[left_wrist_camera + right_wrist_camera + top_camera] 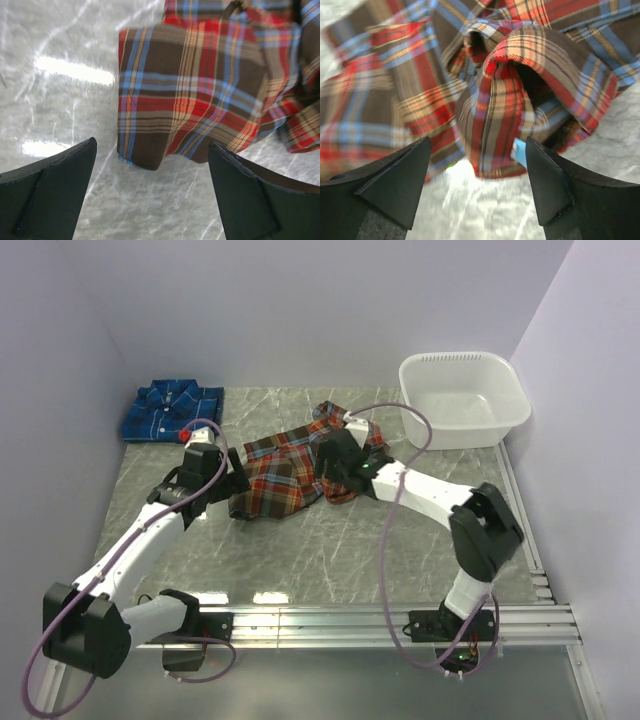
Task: Fold and stack the long sleeve shirts
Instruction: Move the shirt to the center of the board, then flatten the shirt out
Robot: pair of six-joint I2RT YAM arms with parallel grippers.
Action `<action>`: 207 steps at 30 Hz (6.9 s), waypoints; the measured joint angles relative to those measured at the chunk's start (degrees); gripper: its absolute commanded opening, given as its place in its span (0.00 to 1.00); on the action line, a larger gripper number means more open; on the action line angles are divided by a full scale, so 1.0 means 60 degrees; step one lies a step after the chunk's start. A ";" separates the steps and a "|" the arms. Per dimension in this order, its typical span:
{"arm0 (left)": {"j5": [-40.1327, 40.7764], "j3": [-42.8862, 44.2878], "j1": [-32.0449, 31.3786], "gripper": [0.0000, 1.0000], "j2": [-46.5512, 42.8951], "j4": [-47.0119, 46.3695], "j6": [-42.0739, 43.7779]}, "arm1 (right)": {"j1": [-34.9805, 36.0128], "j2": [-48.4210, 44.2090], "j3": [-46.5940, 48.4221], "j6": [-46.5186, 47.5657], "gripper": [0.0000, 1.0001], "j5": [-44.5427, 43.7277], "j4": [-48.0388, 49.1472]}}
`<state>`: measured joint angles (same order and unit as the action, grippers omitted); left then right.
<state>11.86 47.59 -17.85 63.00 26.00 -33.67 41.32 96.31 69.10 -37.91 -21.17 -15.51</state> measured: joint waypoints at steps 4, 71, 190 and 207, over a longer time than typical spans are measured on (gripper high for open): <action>-0.0189 -0.0004 0.0022 0.99 0.0291 0.0157 -0.0168 | 0.0204 0.1184 0.0568 -0.0546 0.76 -0.0998 -0.0302; 0.2601 0.2932 0.0546 0.02 0.0306 0.1297 -0.1810 | -0.3898 -0.3424 -0.0841 0.1333 0.00 0.3665 -0.0528; -0.2233 0.1384 0.2040 0.80 0.4444 -0.0492 -0.2153 | -0.3206 -0.4175 -0.4812 0.0608 0.76 0.4488 -0.0903; -0.4036 -0.1781 0.4397 0.82 0.2896 -0.1902 -0.3126 | -0.3162 -0.3599 -0.6025 -0.0248 0.82 0.5949 -0.0142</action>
<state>-12.36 36.91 8.54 80.38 14.59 -52.42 22.35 74.72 32.95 -39.40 14.52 -16.36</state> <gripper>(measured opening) 0.810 0.809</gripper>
